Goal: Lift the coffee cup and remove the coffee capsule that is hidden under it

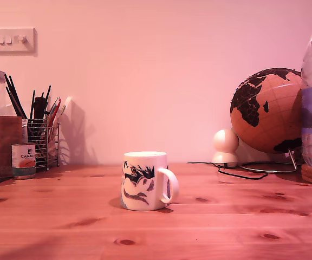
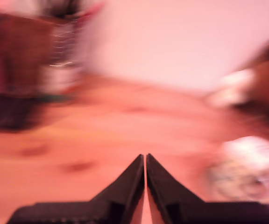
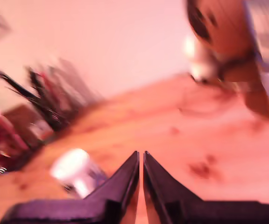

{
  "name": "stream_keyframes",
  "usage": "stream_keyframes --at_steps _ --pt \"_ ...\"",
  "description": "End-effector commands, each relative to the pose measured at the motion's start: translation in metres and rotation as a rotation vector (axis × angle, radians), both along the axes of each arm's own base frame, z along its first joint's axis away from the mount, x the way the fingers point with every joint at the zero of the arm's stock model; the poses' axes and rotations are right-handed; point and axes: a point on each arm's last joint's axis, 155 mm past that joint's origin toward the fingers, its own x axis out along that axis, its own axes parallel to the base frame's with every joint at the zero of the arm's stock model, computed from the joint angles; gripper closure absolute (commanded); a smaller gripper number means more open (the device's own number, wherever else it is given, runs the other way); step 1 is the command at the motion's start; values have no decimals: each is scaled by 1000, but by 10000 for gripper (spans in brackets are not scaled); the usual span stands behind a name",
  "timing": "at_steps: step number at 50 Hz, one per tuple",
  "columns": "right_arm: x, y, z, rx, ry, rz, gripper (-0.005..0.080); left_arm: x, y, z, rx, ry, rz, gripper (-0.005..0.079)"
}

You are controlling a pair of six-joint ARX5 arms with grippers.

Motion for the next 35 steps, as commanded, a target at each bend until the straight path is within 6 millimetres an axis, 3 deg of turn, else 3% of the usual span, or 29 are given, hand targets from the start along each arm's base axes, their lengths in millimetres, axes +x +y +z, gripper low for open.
stream_keyframes --at_steps 1,5,16,35 --pt "-5 3 10 -14 6 15 764 -6 -12 -5 -30 17 -67 766" --pt "-10 6 19 -10 37 32 764 -12 -22 4 -38 5 -124 766" --pt "-16 16 8 -40 259 103 764 -28 -41 29 -36 -42 -222 766" --pt "16 52 -2 -181 501 295 763 -31 -62 2 64 28 -313 766"
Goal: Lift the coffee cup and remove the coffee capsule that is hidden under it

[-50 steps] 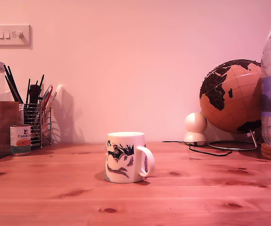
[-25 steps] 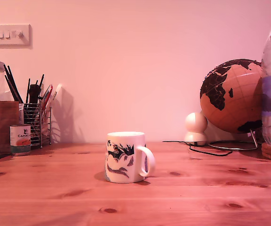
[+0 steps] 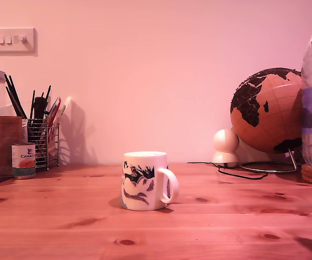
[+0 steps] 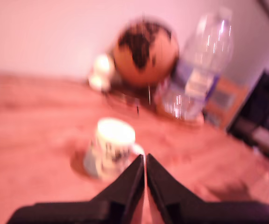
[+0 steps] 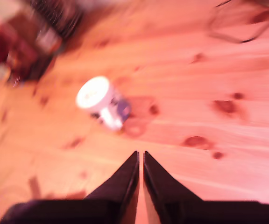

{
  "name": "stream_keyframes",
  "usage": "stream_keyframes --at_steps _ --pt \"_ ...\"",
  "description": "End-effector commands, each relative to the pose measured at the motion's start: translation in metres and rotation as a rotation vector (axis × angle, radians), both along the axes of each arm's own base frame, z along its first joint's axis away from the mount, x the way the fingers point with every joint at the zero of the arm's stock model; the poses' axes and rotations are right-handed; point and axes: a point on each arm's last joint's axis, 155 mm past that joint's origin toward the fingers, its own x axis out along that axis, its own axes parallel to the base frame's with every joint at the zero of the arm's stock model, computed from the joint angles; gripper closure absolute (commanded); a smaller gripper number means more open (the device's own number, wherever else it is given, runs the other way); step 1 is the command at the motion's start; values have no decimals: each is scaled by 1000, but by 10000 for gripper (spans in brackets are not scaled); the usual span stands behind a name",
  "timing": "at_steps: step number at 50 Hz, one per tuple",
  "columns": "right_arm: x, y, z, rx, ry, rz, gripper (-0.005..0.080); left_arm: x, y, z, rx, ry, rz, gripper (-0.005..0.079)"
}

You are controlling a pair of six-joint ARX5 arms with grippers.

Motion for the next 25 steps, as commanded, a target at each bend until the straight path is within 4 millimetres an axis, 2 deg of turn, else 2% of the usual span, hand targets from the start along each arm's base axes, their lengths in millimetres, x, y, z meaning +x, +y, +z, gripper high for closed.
stream_keyframes --at_steps 1,11,25 --pt "7 8 -5 -13 43 31 763 1 -3 -3 20 -6 -7 766" --pt "34 40 -4 -42 82 119 765 3 -11 -15 77 7 -20 765" --pt "52 91 -16 -128 139 255 764 6 -24 -18 112 -13 -39 765"
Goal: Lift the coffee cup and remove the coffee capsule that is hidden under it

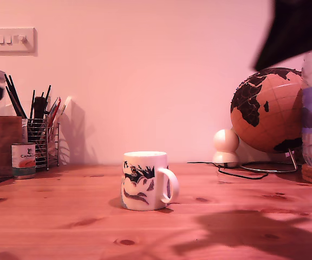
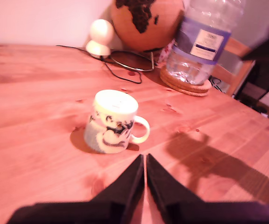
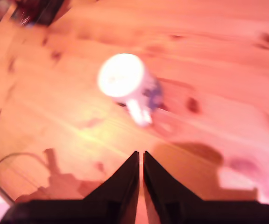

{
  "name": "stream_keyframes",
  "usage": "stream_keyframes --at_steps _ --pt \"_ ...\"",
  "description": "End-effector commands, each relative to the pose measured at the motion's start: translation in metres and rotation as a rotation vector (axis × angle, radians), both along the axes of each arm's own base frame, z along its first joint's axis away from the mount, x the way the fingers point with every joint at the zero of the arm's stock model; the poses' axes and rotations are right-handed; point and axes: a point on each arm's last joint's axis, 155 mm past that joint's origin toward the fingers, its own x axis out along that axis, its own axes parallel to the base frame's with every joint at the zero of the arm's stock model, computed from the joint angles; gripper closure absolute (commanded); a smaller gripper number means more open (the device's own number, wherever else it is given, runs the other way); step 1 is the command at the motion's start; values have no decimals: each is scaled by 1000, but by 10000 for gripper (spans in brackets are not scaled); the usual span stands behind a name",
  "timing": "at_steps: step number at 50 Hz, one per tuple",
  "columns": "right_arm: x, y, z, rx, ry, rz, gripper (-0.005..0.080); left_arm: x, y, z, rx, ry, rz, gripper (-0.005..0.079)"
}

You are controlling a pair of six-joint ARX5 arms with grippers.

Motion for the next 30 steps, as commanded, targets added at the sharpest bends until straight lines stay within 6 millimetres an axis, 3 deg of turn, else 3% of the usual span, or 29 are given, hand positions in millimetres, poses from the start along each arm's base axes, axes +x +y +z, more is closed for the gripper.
stream_keyframes --at_steps 1,16,30 --pt "2 13 -8 -24 19 31 762 1 -3 -2 9 -6 -3 765" --pt "21 56 -34 -87 70 115 691 4 -20 -13 60 -4 -52 765" --pt "37 63 -60 -179 78 133 454 6 -35 -22 83 36 -100 765"
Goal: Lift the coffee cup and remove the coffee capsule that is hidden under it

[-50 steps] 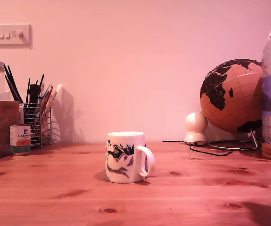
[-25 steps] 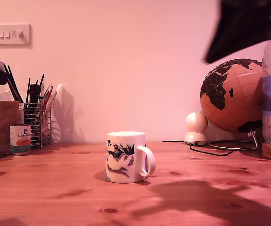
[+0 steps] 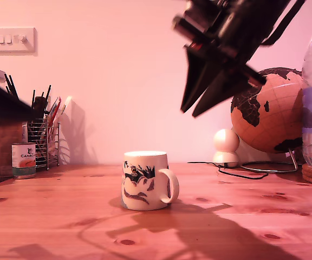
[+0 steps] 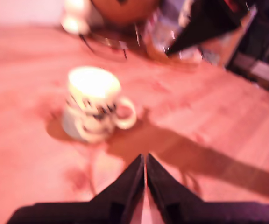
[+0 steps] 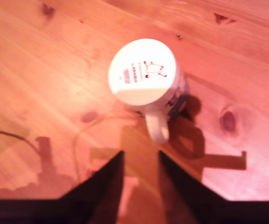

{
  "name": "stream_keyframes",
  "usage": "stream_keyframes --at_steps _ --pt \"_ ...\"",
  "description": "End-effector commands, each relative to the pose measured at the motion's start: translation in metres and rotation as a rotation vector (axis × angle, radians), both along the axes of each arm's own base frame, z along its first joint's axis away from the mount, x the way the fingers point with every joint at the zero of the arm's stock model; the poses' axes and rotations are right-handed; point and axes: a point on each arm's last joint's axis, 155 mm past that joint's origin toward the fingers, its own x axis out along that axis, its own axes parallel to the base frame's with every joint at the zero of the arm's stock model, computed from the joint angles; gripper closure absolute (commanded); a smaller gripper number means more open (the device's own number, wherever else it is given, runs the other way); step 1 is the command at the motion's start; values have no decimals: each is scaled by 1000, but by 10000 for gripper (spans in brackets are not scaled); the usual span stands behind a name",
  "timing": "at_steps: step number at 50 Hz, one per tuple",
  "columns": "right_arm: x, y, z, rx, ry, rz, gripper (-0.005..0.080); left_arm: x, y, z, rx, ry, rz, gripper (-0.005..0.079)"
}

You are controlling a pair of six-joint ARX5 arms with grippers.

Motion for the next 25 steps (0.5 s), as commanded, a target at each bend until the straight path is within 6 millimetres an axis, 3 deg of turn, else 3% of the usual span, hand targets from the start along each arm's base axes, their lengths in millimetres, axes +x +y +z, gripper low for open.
stream_keyframes --at_steps 1,6,25 --pt "2 4 -7 -20 7 8 435 3 -4 9 0 -27 -7 765" --pt "4 3 -20 -57 27 4 394 6 -7 10 6 -27 -11 765" --pt "3 21 -47 -121 52 76 394 14 -13 2 36 14 -19 765"
